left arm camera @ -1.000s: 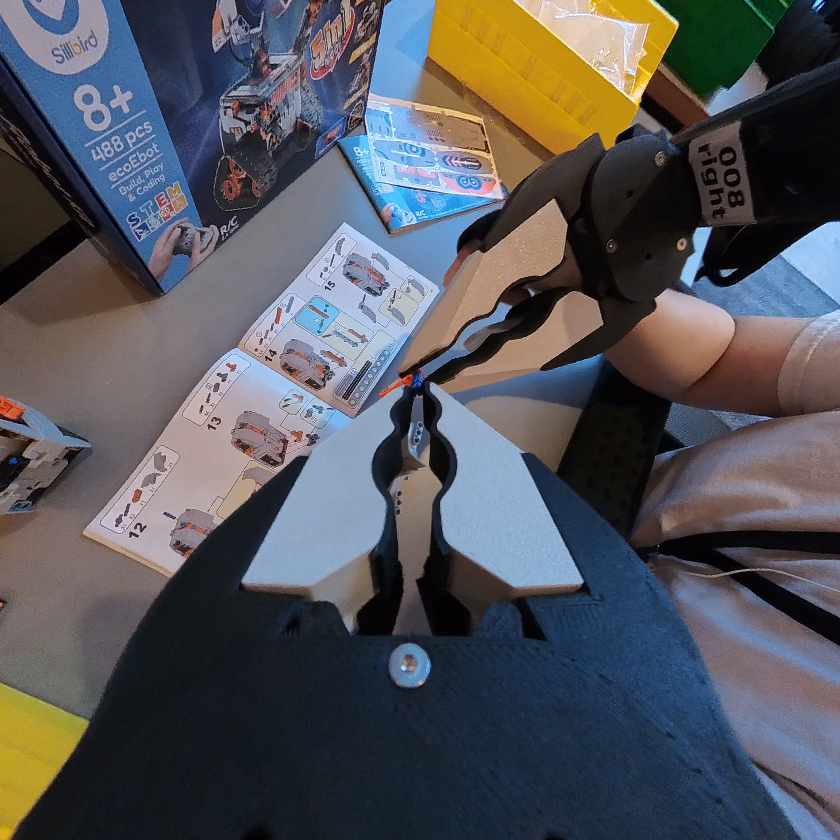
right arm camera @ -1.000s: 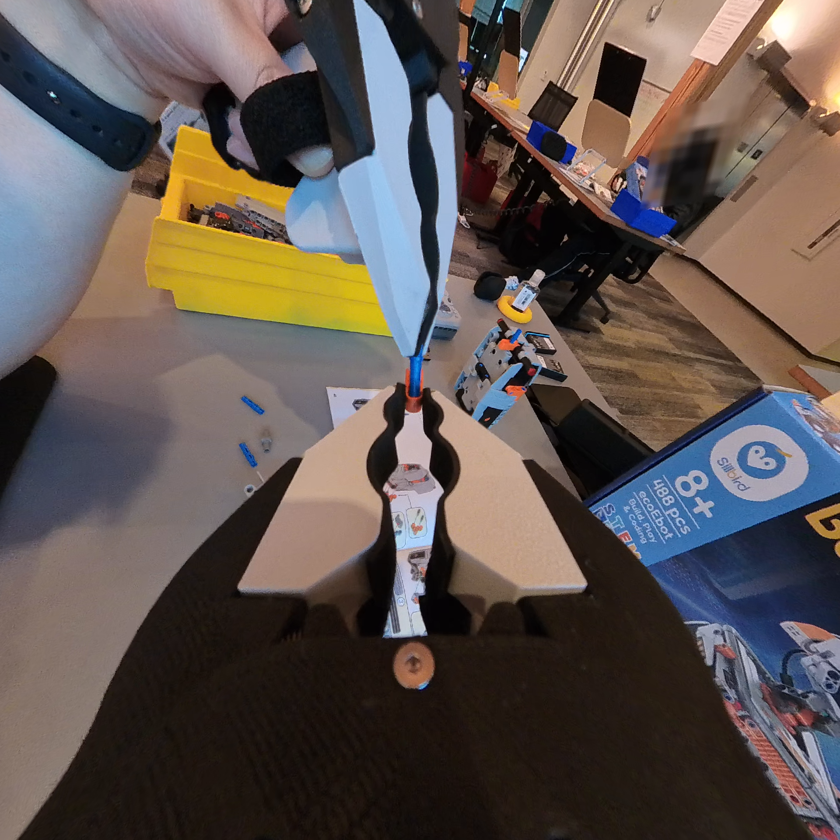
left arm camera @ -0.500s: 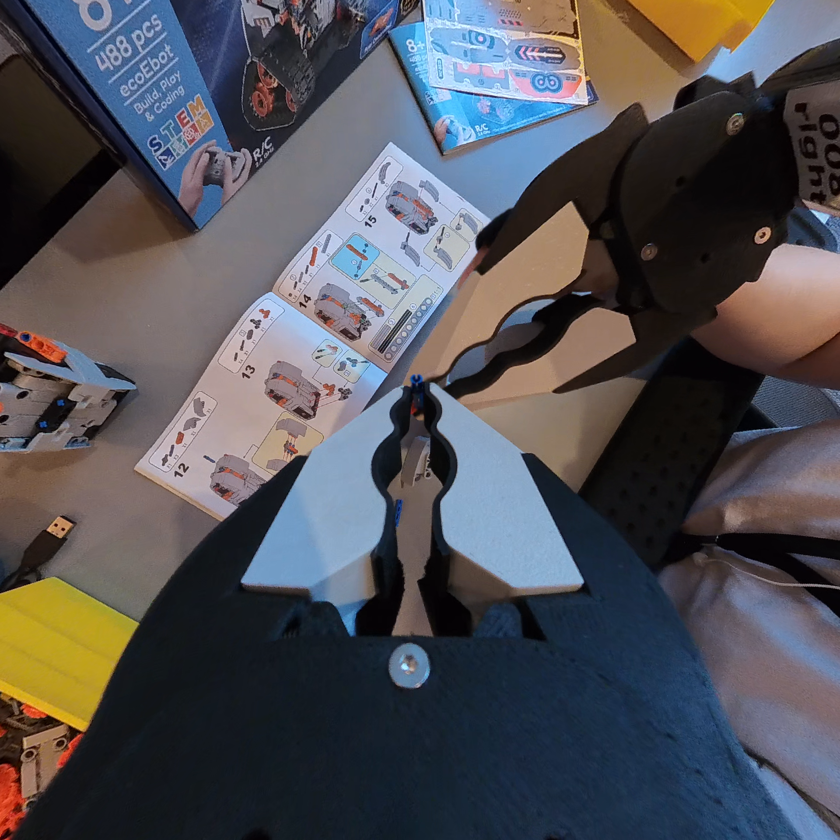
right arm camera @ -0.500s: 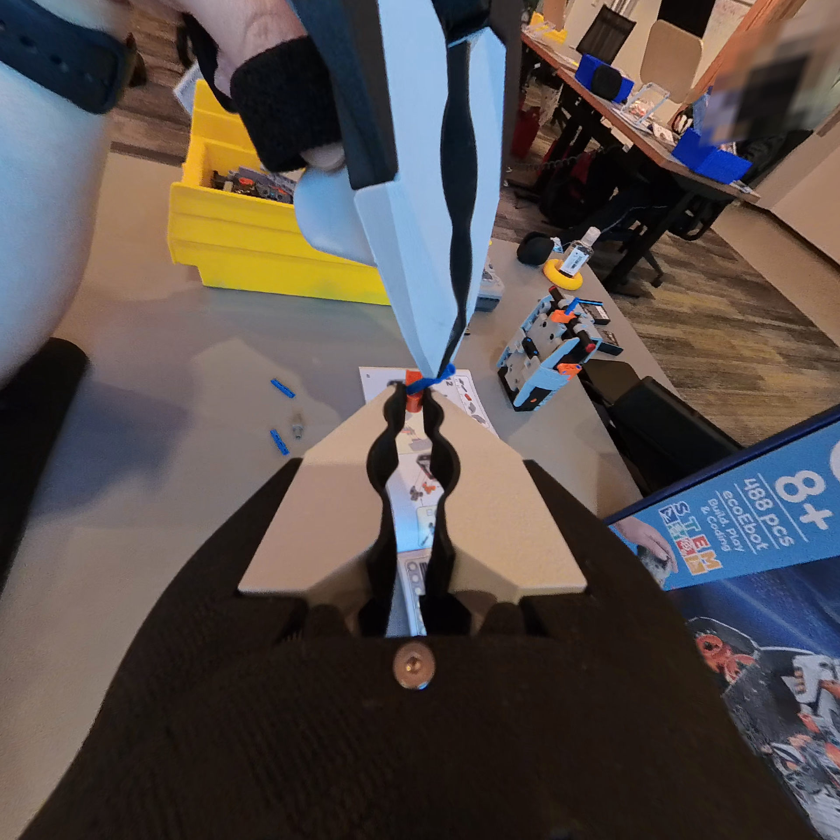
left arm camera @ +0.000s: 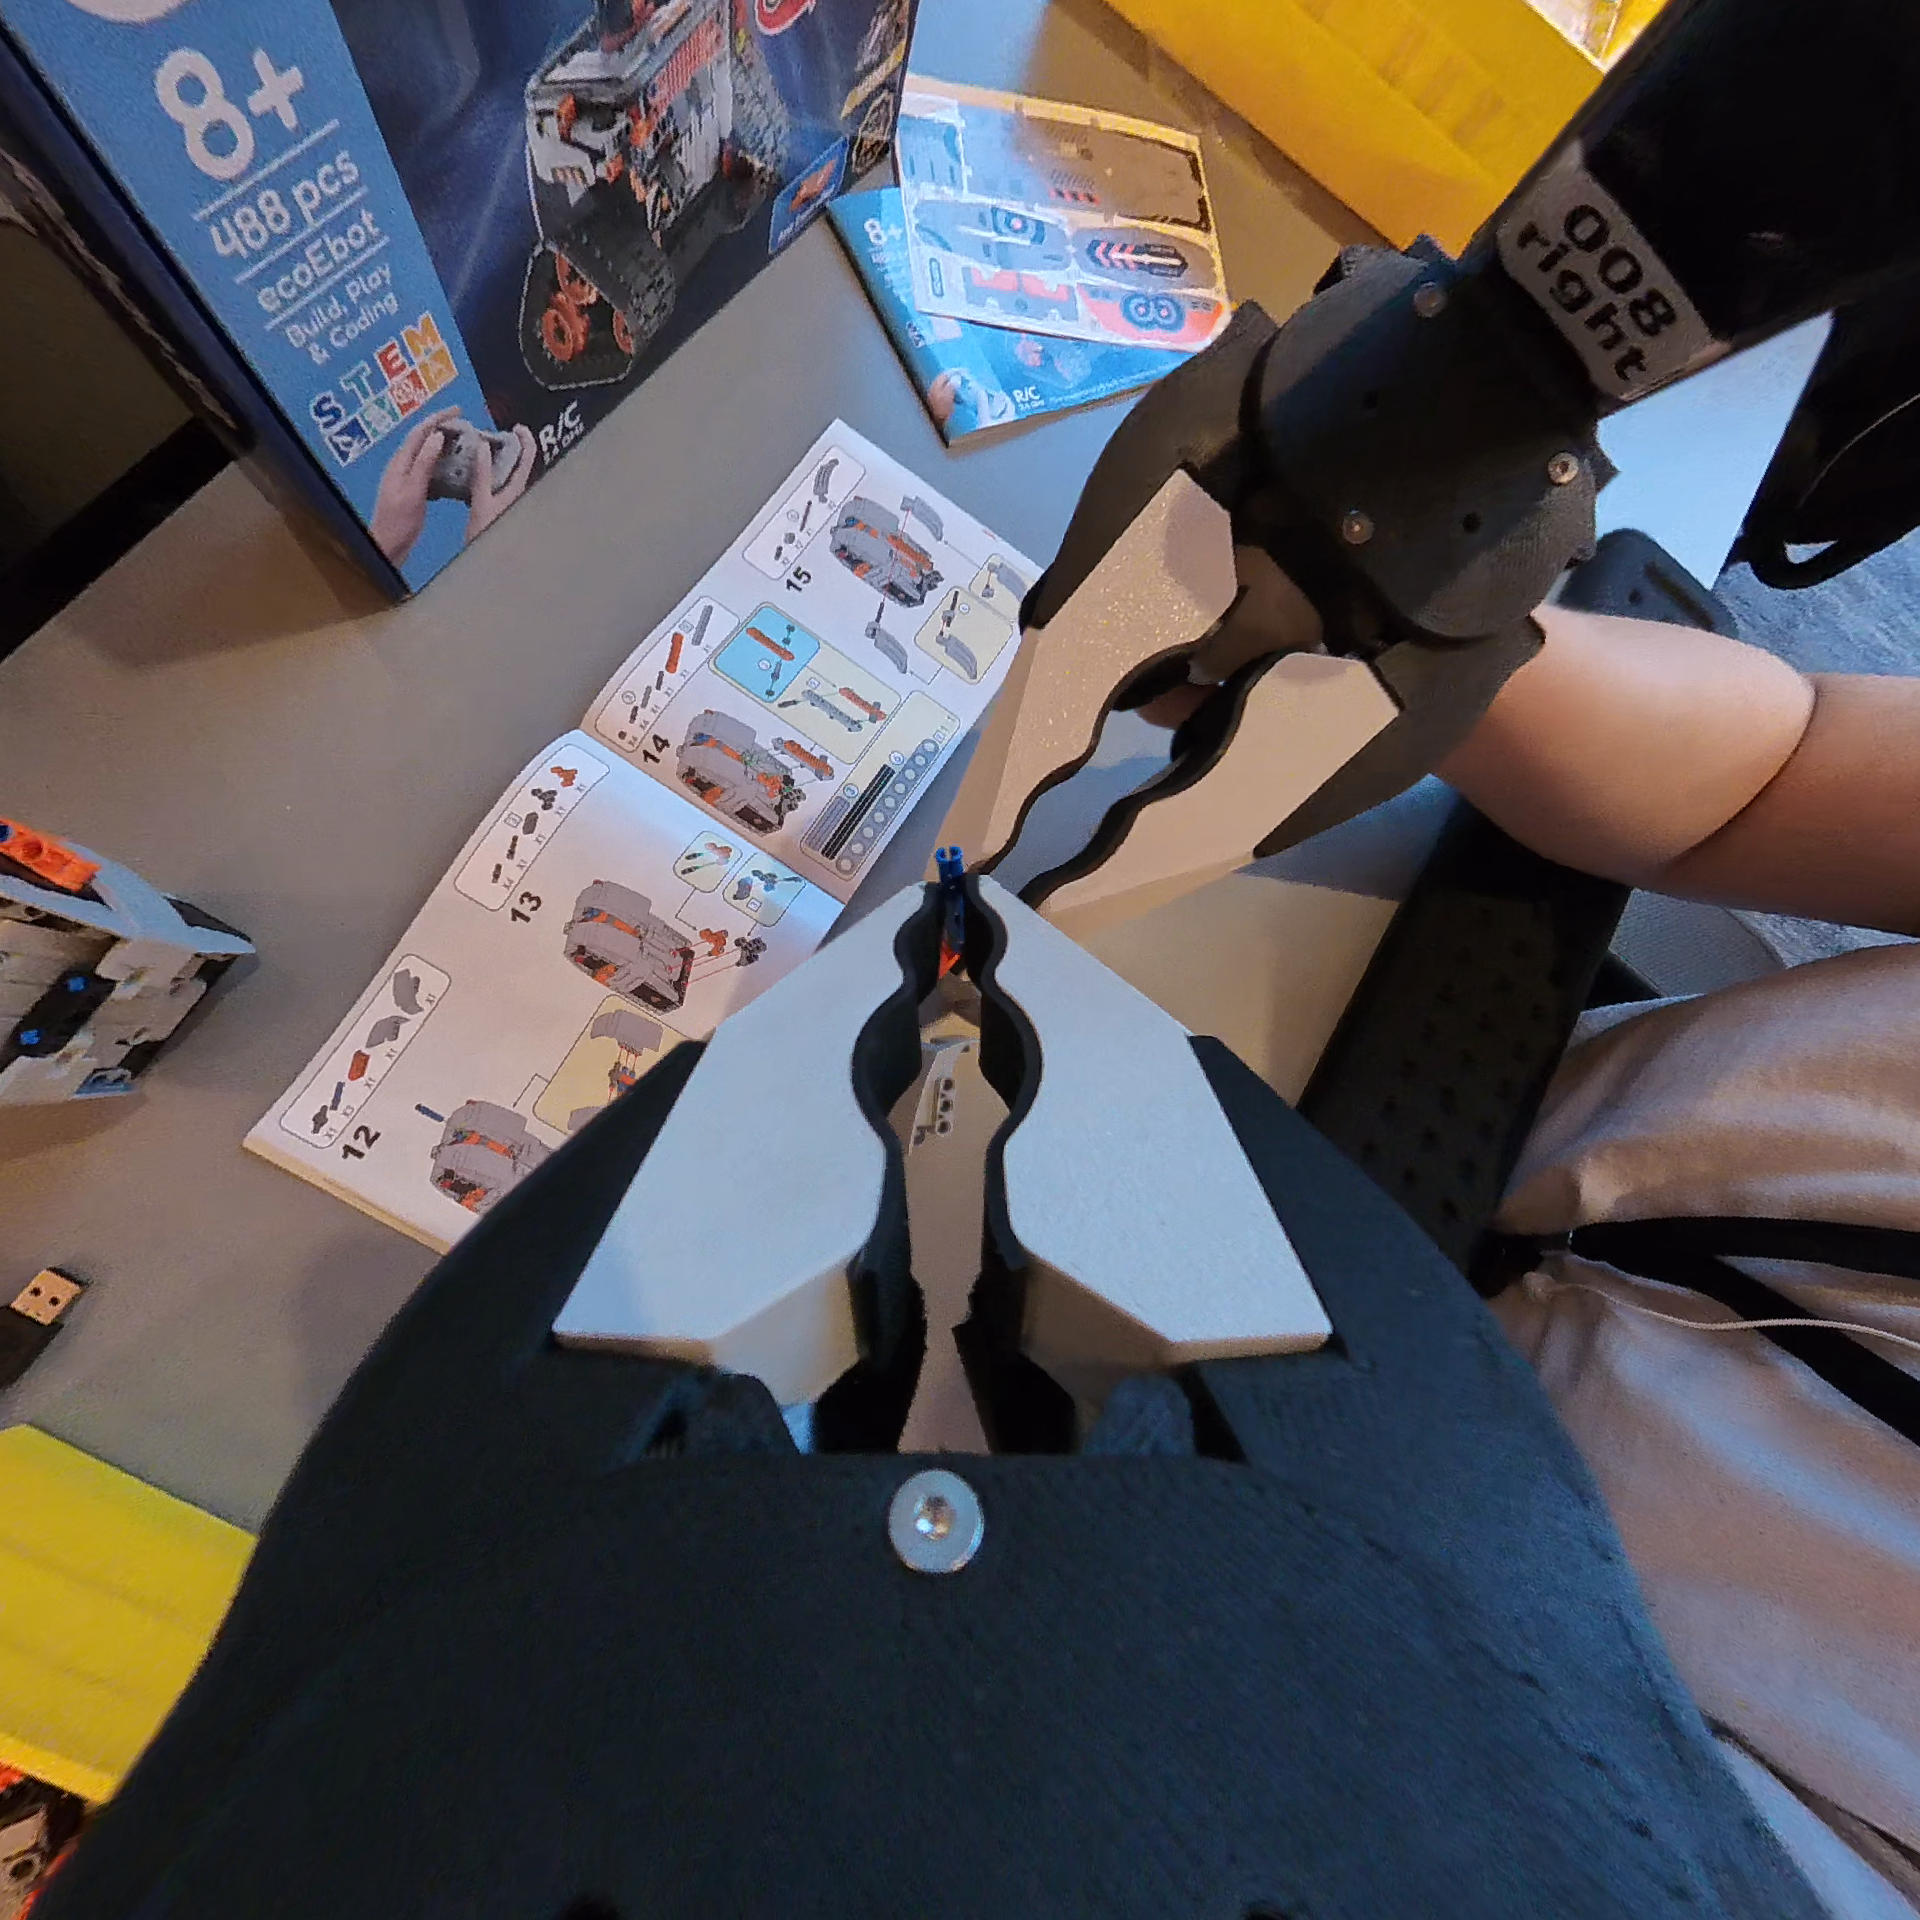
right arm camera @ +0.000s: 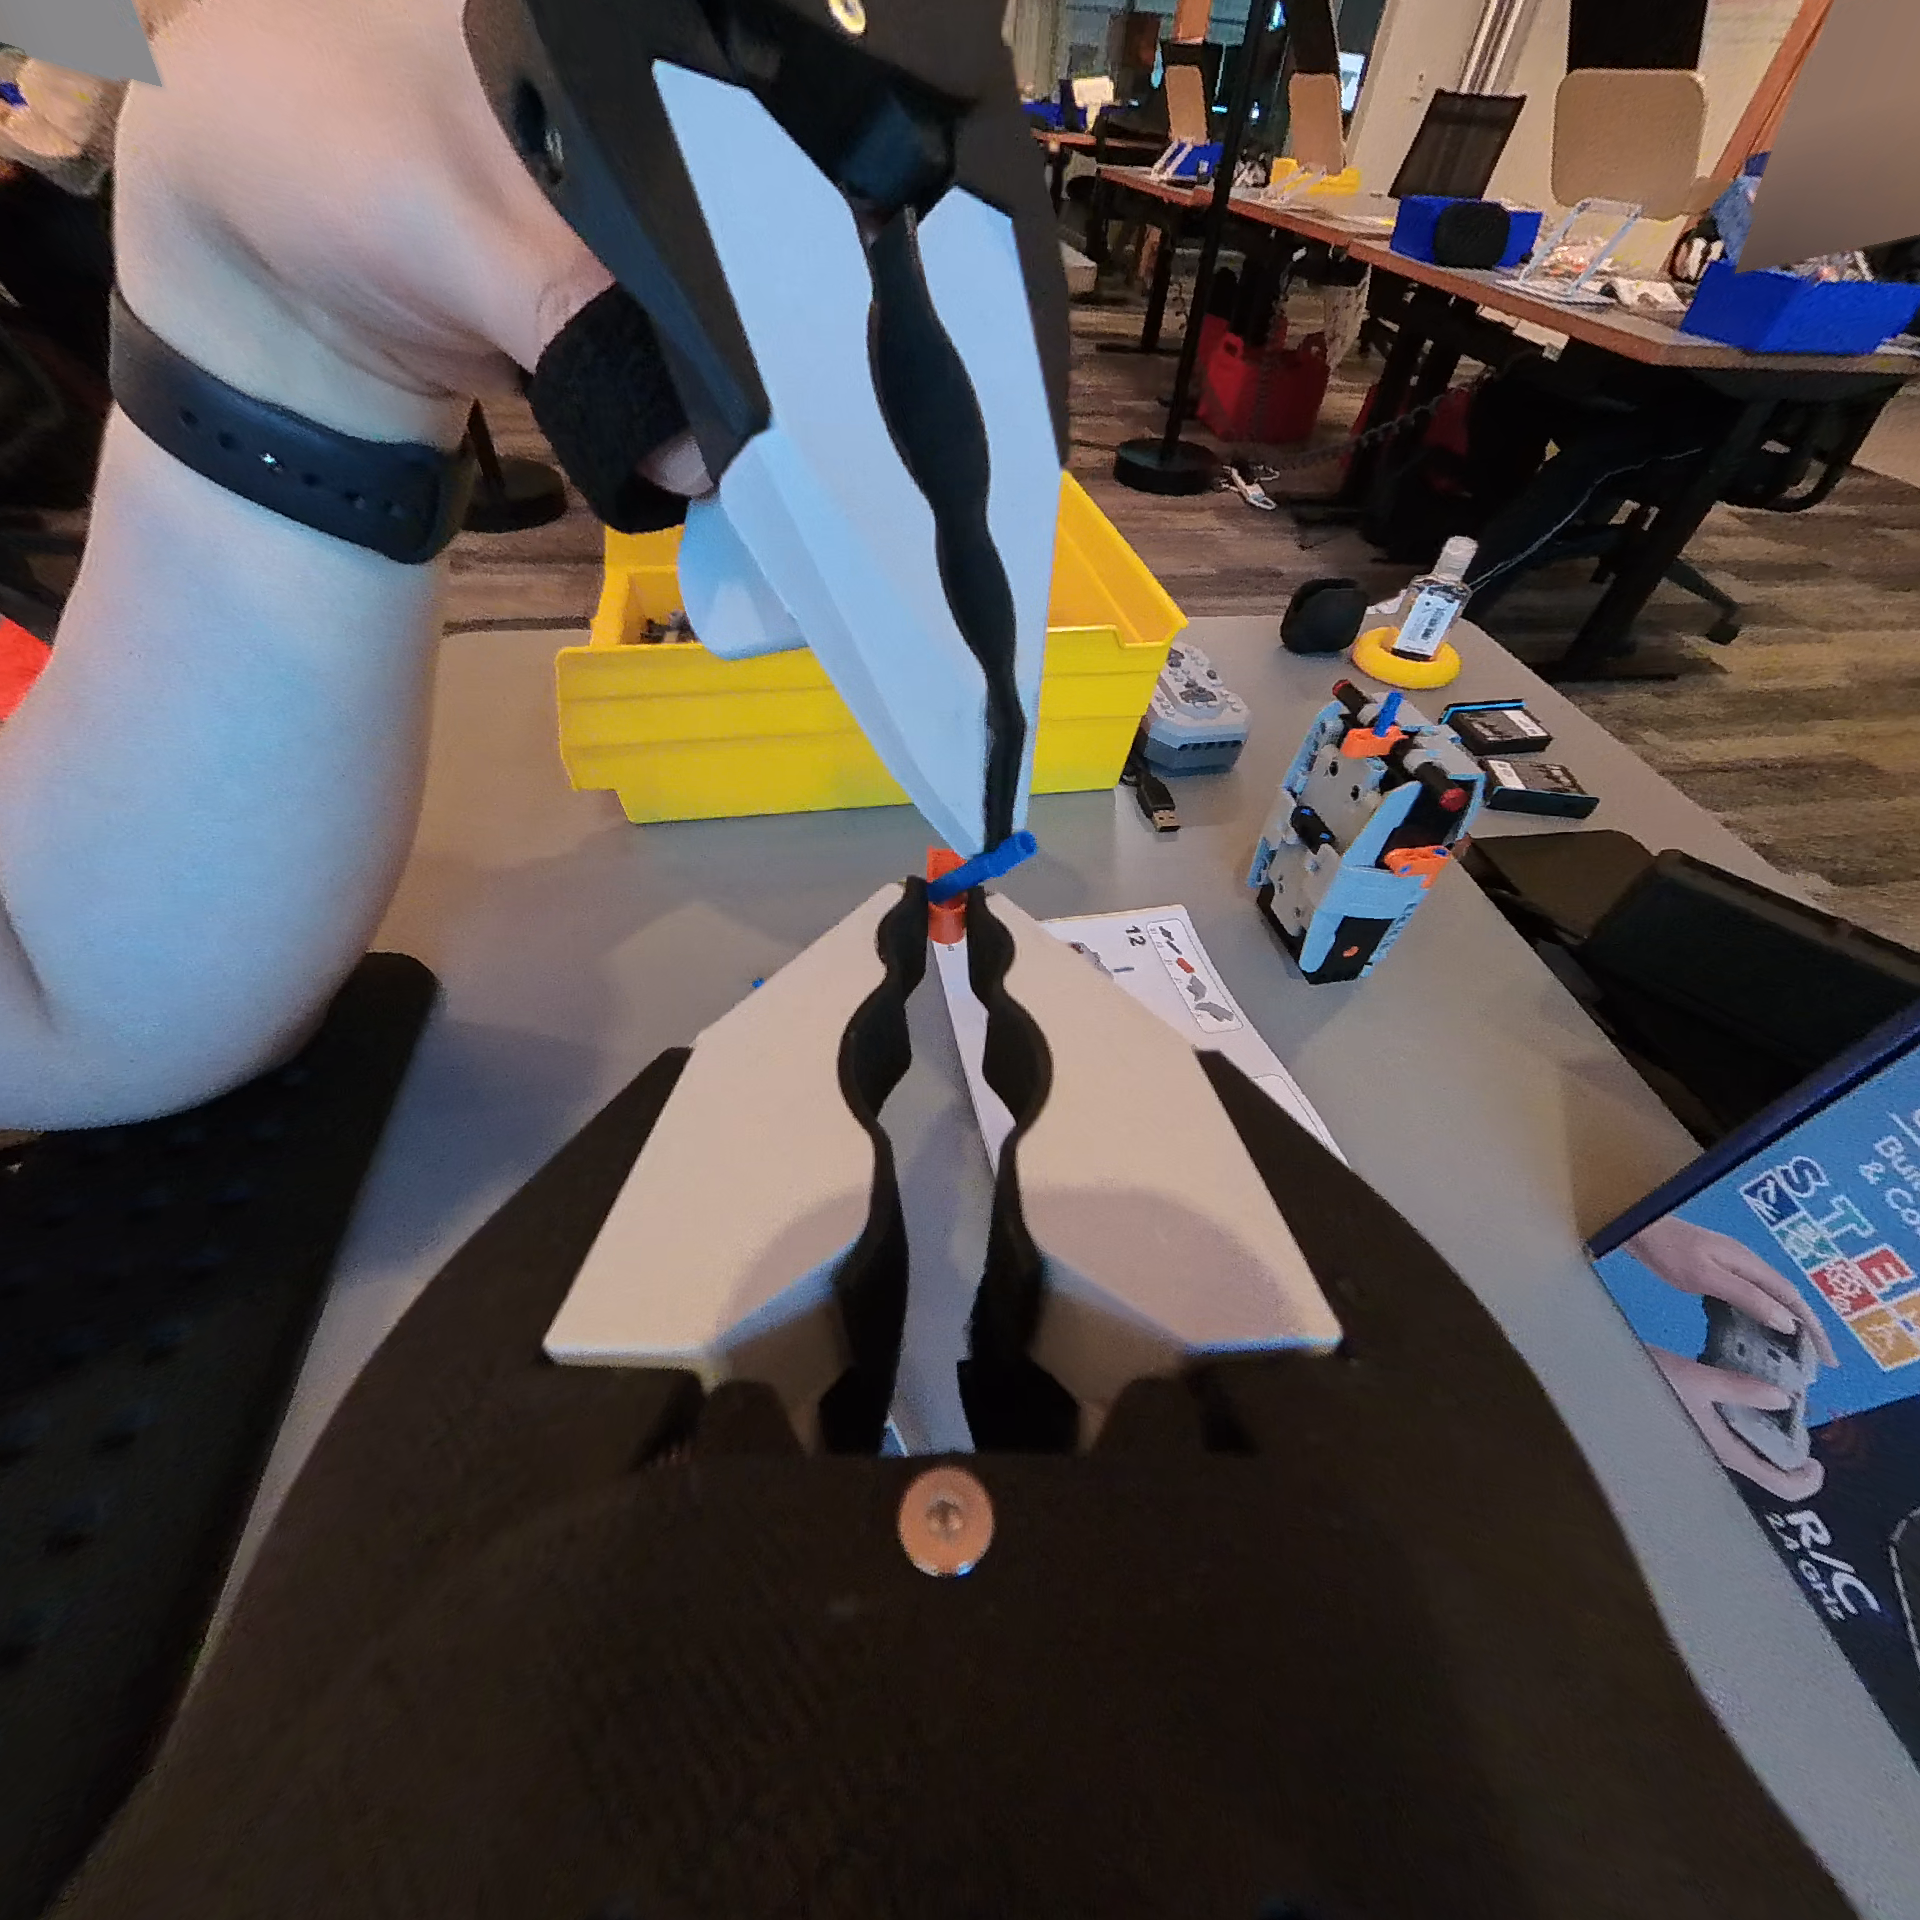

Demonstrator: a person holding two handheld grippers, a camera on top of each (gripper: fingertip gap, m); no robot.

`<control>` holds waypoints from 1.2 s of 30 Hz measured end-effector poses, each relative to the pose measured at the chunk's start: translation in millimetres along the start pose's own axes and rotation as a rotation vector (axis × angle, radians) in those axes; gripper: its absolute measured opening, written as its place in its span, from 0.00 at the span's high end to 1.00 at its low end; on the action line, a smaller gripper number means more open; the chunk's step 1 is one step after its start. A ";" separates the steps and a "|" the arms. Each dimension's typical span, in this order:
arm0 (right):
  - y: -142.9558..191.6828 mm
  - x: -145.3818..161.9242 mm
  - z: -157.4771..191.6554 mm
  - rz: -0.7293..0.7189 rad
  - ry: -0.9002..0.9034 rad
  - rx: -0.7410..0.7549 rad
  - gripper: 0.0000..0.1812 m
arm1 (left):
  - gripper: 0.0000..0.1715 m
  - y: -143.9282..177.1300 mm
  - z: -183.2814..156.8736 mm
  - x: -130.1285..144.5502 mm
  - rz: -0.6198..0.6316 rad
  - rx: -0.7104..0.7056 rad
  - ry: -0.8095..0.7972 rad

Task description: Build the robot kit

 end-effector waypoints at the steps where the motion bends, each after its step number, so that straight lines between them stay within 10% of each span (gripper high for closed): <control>1: 0.8 -0.2 -0.6 -0.004 0.001 0.006 0.97 | 1.00 -0.2 -0.6 0.2 0.004 0.003 -0.006; 36: 28.7 -18.5 -0.9 -0.054 0.060 0.013 0.97 | 1.00 10.0 -20.2 -8.9 -0.107 0.047 -0.156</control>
Point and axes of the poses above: each gripper's, where its closed fingertips meet, y back along the fingers, x out of its underside, z = x × y across the jaws, the point moved 10 cm from there along y, back along the fingers, and after that the axes turned 4 degrees about z, right-handed, at the moved point
